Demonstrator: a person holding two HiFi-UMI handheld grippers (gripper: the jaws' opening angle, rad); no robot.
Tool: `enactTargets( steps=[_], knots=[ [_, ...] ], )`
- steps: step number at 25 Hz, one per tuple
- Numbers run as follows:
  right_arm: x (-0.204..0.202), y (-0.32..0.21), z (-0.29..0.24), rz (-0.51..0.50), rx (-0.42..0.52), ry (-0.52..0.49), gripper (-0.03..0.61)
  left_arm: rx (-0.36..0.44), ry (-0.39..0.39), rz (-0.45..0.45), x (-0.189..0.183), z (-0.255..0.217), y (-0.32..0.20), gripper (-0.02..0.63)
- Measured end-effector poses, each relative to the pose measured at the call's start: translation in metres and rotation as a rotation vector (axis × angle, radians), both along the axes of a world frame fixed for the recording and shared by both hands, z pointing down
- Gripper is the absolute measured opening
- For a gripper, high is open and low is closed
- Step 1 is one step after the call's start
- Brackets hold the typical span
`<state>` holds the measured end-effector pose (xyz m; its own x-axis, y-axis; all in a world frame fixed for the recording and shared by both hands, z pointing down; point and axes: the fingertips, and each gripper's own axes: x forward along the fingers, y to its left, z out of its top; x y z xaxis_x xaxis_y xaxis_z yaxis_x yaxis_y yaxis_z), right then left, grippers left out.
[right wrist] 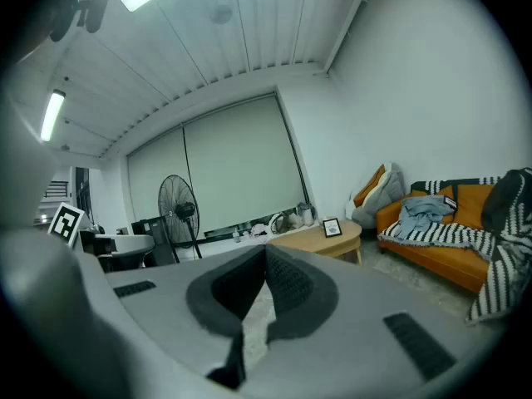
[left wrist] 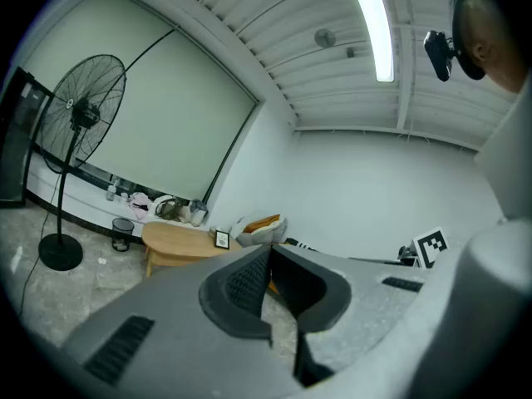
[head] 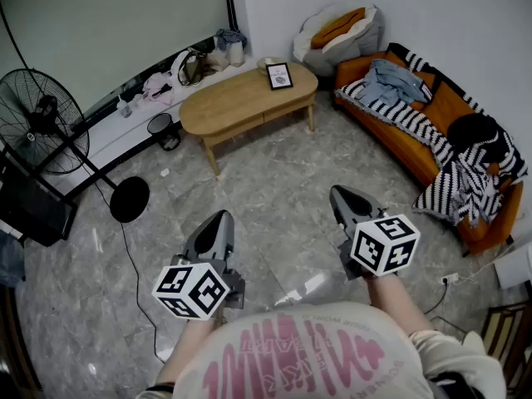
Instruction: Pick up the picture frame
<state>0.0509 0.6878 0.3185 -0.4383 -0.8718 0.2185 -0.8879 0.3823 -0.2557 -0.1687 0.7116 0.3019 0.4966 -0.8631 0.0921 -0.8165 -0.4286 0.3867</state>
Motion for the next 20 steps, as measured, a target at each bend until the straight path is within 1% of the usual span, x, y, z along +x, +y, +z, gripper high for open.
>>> enactTargets(
  steps=[5, 10, 13, 17, 20],
  knots=[
    [0.007, -0.002, 0.005, 0.001, -0.014, 0.004, 0.005, -0.008, 0.007, -0.002, 0.006, 0.003, -0.005, 0.005],
    [0.015, -0.002, 0.009, 0.013, -0.024, -0.012, 0.005, -0.025, -0.005, 0.003, 0.010, 0.007, -0.002, 0.005],
    [0.014, -0.004, 0.015, 0.020, -0.035, -0.041, 0.005, -0.045, -0.013, -0.009, 0.002, 0.012, -0.002, 0.005],
    [0.007, -0.013, 0.026, 0.030, -0.062, -0.108, 0.006, -0.084, -0.007, -0.023, -0.013, 0.026, -0.007, 0.005],
    [0.000, -0.027, 0.035, 0.030, -0.088, -0.114, 0.006, -0.111, -0.006, -0.028, -0.021, 0.036, -0.019, 0.005]
  ],
)
